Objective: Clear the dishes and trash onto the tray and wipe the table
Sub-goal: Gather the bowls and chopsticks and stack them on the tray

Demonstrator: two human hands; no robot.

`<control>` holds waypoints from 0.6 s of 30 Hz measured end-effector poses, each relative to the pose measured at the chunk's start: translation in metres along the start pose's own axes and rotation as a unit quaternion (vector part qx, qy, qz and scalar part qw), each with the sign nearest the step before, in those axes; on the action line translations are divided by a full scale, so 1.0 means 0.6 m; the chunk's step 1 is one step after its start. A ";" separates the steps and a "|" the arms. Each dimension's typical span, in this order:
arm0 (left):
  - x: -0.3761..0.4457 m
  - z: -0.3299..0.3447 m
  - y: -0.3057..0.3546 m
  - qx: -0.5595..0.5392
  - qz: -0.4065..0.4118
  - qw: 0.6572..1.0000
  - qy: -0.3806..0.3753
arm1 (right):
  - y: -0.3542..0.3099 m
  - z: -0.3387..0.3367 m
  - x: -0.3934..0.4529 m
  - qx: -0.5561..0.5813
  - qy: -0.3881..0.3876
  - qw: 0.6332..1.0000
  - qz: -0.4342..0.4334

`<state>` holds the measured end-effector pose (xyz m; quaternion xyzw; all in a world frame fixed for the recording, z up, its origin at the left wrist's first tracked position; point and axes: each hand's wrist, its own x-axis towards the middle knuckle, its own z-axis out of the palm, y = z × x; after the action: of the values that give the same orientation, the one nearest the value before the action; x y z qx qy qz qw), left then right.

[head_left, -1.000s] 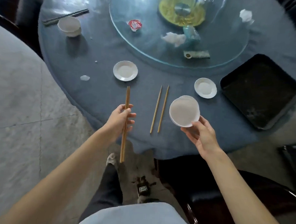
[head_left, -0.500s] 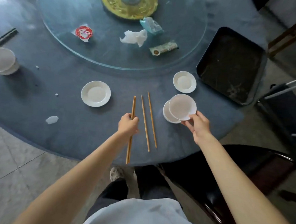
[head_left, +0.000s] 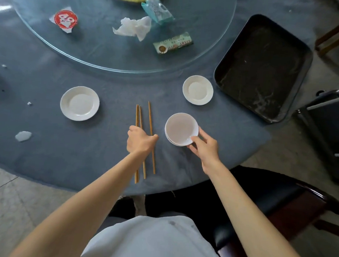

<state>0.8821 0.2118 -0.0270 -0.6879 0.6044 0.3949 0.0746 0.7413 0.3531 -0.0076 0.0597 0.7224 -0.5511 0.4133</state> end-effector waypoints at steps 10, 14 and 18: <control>0.002 -0.004 0.004 0.054 -0.021 0.998 0.005 | 0.005 -0.015 0.021 -0.033 -0.019 0.999 0.031; 0.002 -0.003 0.000 0.080 -0.002 0.997 0.013 | 0.006 -0.014 0.026 -0.053 -0.031 0.997 0.045; 0.006 -0.002 -0.009 0.112 0.033 0.993 0.018 | 0.002 -0.008 0.025 -0.022 -0.066 0.995 0.067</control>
<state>0.8874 0.2099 -0.0303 -0.6615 0.6687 0.3147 0.1275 0.7294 0.3520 -0.0183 0.0624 0.7001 -0.5090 0.4970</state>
